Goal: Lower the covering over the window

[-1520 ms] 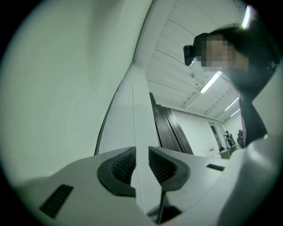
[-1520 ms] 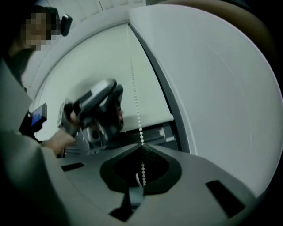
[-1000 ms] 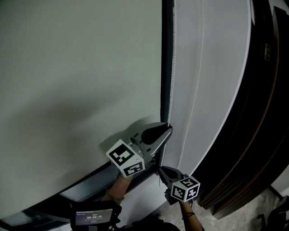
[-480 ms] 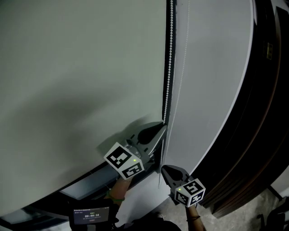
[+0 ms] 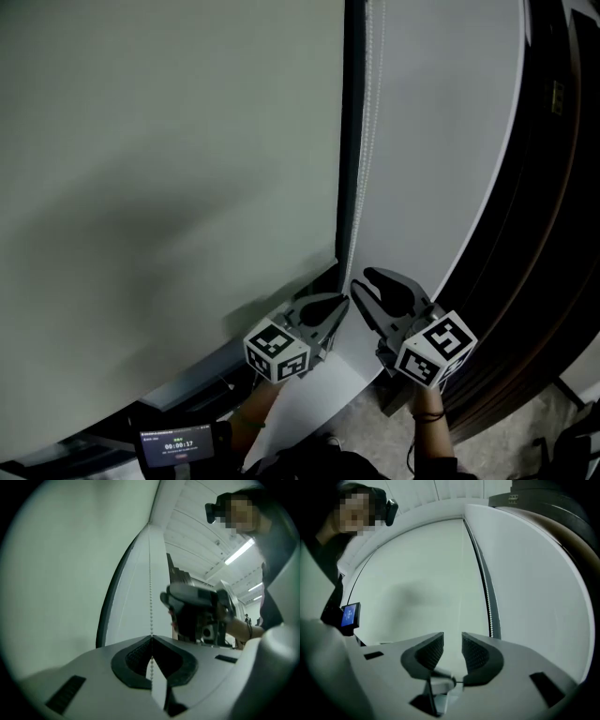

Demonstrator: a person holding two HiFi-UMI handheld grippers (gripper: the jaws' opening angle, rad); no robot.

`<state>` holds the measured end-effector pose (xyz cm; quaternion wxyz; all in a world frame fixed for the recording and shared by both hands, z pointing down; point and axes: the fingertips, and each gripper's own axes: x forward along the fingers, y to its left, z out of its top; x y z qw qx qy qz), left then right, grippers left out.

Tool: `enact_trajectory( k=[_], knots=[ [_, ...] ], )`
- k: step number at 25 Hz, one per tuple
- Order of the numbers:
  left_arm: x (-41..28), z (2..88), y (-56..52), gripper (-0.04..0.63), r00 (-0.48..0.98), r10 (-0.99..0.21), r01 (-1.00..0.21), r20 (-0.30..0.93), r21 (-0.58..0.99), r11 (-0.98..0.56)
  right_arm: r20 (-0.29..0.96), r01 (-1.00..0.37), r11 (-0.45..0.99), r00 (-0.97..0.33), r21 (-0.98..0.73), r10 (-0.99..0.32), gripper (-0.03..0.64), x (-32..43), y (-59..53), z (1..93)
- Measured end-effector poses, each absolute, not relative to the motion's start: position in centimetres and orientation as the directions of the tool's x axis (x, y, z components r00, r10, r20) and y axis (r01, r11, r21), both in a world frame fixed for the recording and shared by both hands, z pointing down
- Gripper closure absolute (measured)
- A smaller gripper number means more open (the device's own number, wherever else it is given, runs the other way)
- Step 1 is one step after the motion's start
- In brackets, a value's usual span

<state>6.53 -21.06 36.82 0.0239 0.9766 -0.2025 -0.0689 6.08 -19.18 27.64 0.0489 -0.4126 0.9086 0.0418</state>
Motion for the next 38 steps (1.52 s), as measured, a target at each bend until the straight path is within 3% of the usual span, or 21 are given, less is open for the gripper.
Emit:
enact_trajectory(
  k=[5, 10, 16, 29, 30, 34, 38],
  knots=[
    [7.0, 47.3, -21.2, 0.591, 0.905, -0.417, -0.426, 0.088, 0.191, -0.884, -0.164, -0.755, 0.655, -0.651, 0.039, -0.741, 0.512, 5.2, -21.0, 24.9],
    [6.4, 53.8, -20.8, 0.591, 0.885, -0.423, -0.463, 0.196, 0.262, -0.847, -0.201, -0.766, 0.643, -0.632, 0.012, -0.749, 0.514, 4.3, -21.7, 24.1],
    [6.5, 54.2, -21.0, 0.591, 0.882, -0.417, -0.464, 0.217, 0.254, -0.849, -0.205, -0.802, 0.596, -0.576, -0.045, -0.791, 0.572, 5.3, -22.9, 25.2],
    [7.3, 54.1, -20.2, 0.591, 0.894, -0.403, -0.445, 0.197, 0.272, -0.853, -0.251, -0.814, 0.58, -0.567, 0.029, -0.784, 0.56, 5.4, -23.7, 22.3],
    [7.3, 54.1, -20.2, 0.591, 0.893, -0.407, -0.447, 0.191, 0.273, -0.852, -0.258, -0.813, 0.582, -0.566, 0.021, -0.783, 0.588, 5.5, -23.8, 22.1],
    [6.6, 54.5, -20.4, 0.591, 0.893, -0.414, -0.45, 0.178, 0.326, -0.831, -0.307, -0.786, 0.614, -0.569, -0.07, -0.763, 0.597, 5.9, -23.4, 22.5],
    [6.0, 57.2, -19.0, 0.591, 0.891, -0.375, -0.45, 0.258, 0.375, -0.811, -0.258, -0.783, 0.609, -0.566, -0.128, -0.783, 0.599, 6.2, -24.0, 26.3]
  ],
)
